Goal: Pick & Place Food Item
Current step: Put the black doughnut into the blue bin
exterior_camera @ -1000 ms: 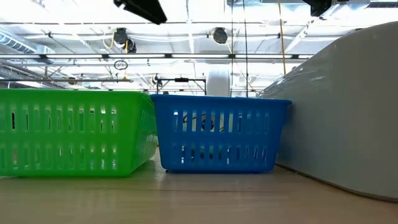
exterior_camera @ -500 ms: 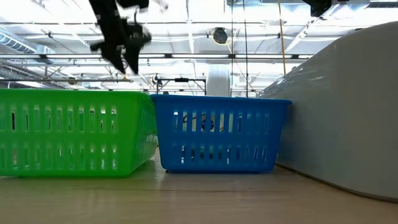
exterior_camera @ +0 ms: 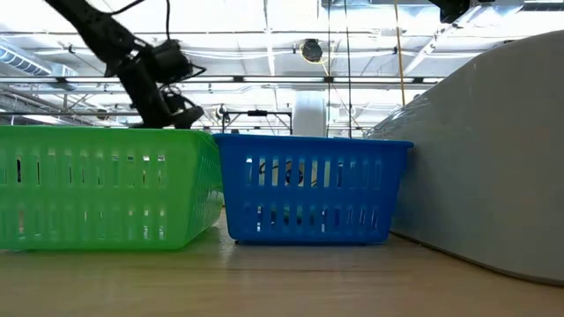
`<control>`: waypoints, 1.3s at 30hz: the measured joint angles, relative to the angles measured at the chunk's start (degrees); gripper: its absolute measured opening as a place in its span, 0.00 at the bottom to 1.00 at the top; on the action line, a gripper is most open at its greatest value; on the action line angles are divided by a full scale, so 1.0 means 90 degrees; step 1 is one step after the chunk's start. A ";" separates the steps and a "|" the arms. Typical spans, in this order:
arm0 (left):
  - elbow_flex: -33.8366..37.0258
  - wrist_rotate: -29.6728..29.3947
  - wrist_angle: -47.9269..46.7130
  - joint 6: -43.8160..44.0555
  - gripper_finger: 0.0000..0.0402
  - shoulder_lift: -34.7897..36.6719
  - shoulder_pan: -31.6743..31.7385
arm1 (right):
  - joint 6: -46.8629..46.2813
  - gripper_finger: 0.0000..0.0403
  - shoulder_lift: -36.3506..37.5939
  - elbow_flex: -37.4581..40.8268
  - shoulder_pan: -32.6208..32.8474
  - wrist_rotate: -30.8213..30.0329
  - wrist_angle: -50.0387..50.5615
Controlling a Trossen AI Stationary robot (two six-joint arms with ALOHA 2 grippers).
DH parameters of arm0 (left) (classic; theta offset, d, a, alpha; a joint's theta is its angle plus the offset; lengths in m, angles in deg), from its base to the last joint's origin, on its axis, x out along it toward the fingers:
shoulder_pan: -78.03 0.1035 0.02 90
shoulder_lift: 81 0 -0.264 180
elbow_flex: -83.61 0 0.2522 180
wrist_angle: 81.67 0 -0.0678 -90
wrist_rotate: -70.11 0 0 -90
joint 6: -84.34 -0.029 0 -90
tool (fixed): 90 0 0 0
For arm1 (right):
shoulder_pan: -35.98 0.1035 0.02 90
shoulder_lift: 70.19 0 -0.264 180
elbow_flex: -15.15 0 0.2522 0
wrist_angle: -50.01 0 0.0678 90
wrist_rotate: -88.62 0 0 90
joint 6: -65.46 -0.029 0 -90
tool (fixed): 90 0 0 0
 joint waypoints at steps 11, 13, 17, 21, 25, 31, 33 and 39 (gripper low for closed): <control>0.0442 -0.0050 0.0796 0.0468 0.60 -0.0936 -0.0013 | -0.0359 0.45 -0.0002 0.0002 -0.0240 0.0007 0.0131; 0.0442 0.0075 0.0973 0.0530 0.60 -0.1199 -0.0013 | -0.0361 0.45 -0.0002 0.0002 -0.0259 0.0009 0.0143; 0.0432 0.0136 0.1234 0.0568 0.60 -0.1651 -0.0018 | -0.0359 0.45 -0.0002 0.0002 -0.0259 0.0022 0.0143; 0.0425 0.0050 0.1428 0.0645 0.60 -0.1957 -0.0018 | -0.0361 0.45 -0.0002 0.0002 -0.0259 0.0024 0.0148; 0.0425 0.0033 0.1468 0.0617 0.60 -0.2011 -0.0052 | -0.0361 0.45 -0.0002 0.0002 -0.0259 0.0024 0.0153; 0.0434 0.0002 0.1448 0.0553 0.57 -0.1867 -0.0090 | -0.0361 0.45 -0.0002 0.0002 -0.0259 0.0027 0.0168; 0.0439 -0.0014 0.1426 0.0551 0.52 -0.1780 -0.0091 | -0.0361 0.45 -0.0002 0.0002 -0.0259 0.0027 0.0176; 0.0446 0.0064 0.1415 0.0527 0.30 -0.1503 -0.0091 | -0.0361 0.45 -0.0002 0.0002 -0.0259 0.0027 0.0187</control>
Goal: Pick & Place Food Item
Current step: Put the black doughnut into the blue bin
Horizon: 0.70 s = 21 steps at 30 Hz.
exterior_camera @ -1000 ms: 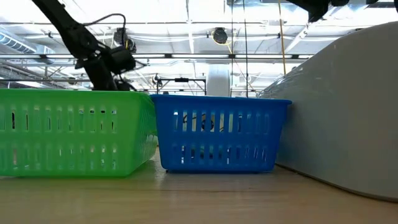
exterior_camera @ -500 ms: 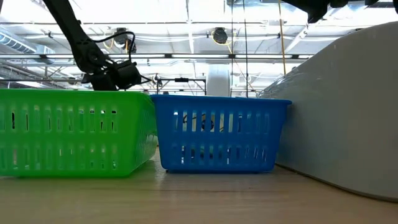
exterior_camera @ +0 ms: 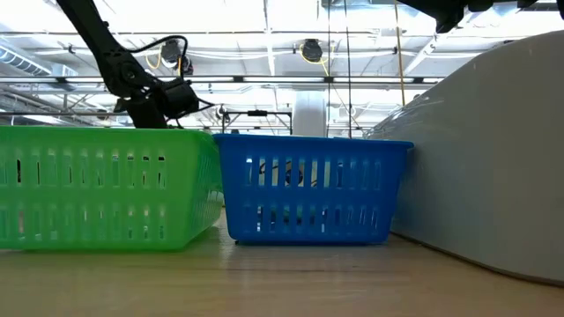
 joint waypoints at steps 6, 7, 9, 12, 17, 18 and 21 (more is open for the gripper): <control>0.0000 0.0066 0.0002 -0.0247 0.12 0.0226 0.0000 | 0.0000 0.45 0.0000 0.0000 0.0000 0.0000 0.0000; 0.0000 0.0074 -0.0001 -0.0261 0.09 0.0297 0.0000 | 0.0000 0.45 0.0000 0.0000 0.0000 0.0000 0.0002; 0.0000 0.0078 0.0009 -0.0269 0.04 0.0482 -0.0008 | 0.0000 0.45 0.0000 0.0000 0.0000 0.0000 0.0002; 0.0000 0.0078 0.0007 -0.0330 0.02 0.0863 -0.0073 | 0.0000 0.45 0.0000 0.0000 0.0000 0.0000 0.0002; 0.0000 0.0079 0.0009 -0.0786 0.08 0.1675 -0.0502 | 0.0005 0.45 0.0000 0.0000 0.0000 0.0000 0.0002; 0.0000 0.0075 0.0009 -0.0923 0.08 0.1844 -0.0651 | 0.0005 0.45 0.0000 0.0000 0.0000 0.0000 0.0002; 0.0000 0.0033 0.0011 -0.1368 0.05 0.2281 -0.1213 | 0.0004 0.45 0.0000 0.0000 0.0000 0.0000 0.0005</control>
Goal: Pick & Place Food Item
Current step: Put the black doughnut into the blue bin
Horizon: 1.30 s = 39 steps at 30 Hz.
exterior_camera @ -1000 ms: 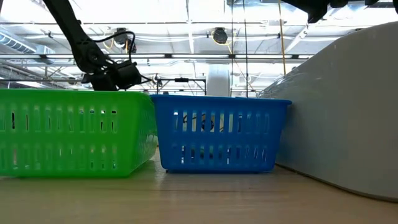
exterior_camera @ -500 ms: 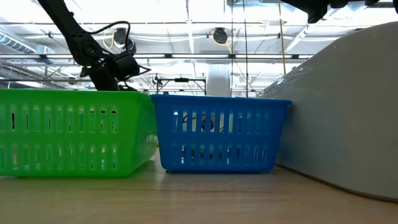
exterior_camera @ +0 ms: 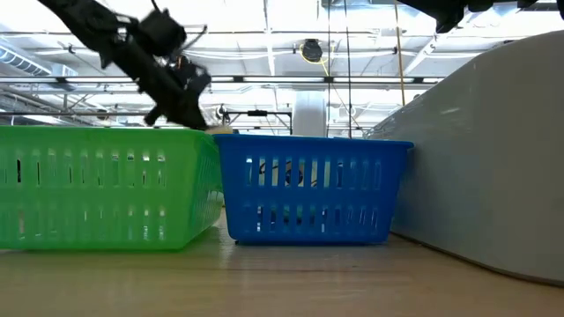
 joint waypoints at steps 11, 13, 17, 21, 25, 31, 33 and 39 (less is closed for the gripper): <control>-0.0002 -0.1568 0.0052 -0.0419 0.04 0.0461 -0.3197 | -0.0028 0.45 0.0000 0.0002 0.0000 0.0000 0.0002; -0.0002 -0.1872 0.0225 -0.0390 0.02 0.0461 -0.3815 | -0.0028 0.45 0.0000 0.0002 0.0000 0.0000 0.0002; -0.0008 -0.2659 0.0786 -0.0482 0.03 0.0461 -0.4952 | -0.0031 0.45 0.0000 0.0002 0.0000 0.0000 0.0002; -0.0342 -0.3403 0.0811 -0.0710 0.03 0.0424 -0.5741 | -0.0033 0.45 0.0000 0.0002 0.0000 -0.0002 0.0002; -0.0940 -0.3609 0.0697 -0.0942 0.02 0.0100 -0.6217 | -0.0036 0.45 0.0000 0.0002 0.0000 -0.0012 0.0003; -0.2119 -0.3752 0.0194 -0.1478 0.05 -0.0915 -0.6593 | -0.0137 0.45 -0.0013 0.0002 -0.0002 -0.0017 0.0003; -0.2528 -0.3743 -0.0117 -0.1559 0.04 -0.1302 -0.6636 | -0.0172 0.45 -0.0015 0.0005 -0.0002 -0.0019 0.0007; -0.3487 -0.3665 -0.1075 -0.1420 0.02 -0.2535 -0.6704 | -0.0174 0.45 -0.0015 0.0005 -0.0002 -0.0019 0.0089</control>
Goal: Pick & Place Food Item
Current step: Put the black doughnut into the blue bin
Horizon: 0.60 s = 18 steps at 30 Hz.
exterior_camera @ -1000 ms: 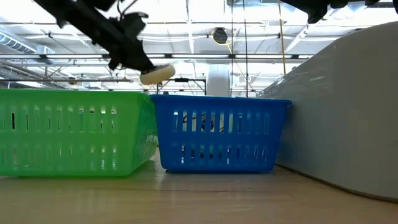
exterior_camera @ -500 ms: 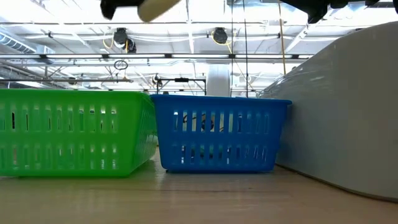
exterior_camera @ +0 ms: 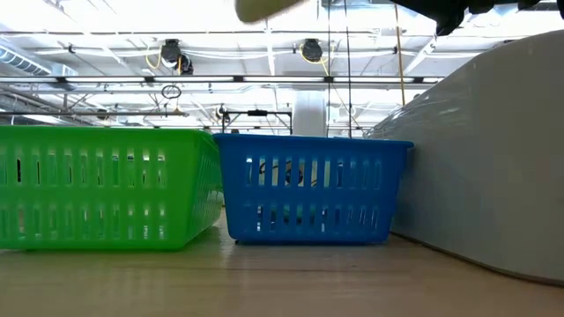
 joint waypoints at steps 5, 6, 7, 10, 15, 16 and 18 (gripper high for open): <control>-0.0292 0.0016 -0.0149 0.0008 0.05 -0.0859 -0.0036 | 0.0000 0.45 0.0000 0.0000 0.0000 0.0000 0.0013; -0.0342 0.0014 -0.0266 0.0015 0.05 -0.1021 -0.0036 | 0.0000 0.45 0.0000 0.0000 0.0000 0.0000 0.0013; -0.0399 0.0002 -0.0390 0.0023 0.04 -0.1165 -0.0040 | 0.0000 0.45 0.0000 0.0000 0.0000 0.0000 0.0011; -0.0623 -0.0229 -0.0827 0.0050 0.02 -0.1550 -0.0072 | 0.0000 0.45 0.0000 0.0000 0.0000 -0.0002 0.0010; -0.1152 -0.0926 -0.1634 -0.0006 0.04 -0.2065 -0.0178 | 0.0000 0.45 0.0000 0.0000 -0.0023 -0.0002 0.0008; -0.1255 -0.0960 -0.1759 -0.0057 0.05 -0.2164 -0.0201 | 0.0000 0.45 0.0000 0.0000 -0.0039 -0.0002 0.0008; -0.1458 -0.0973 -0.1961 -0.0141 0.04 -0.2344 -0.0228 | -0.0001 0.45 0.0000 0.0000 -0.0075 -0.0002 0.0008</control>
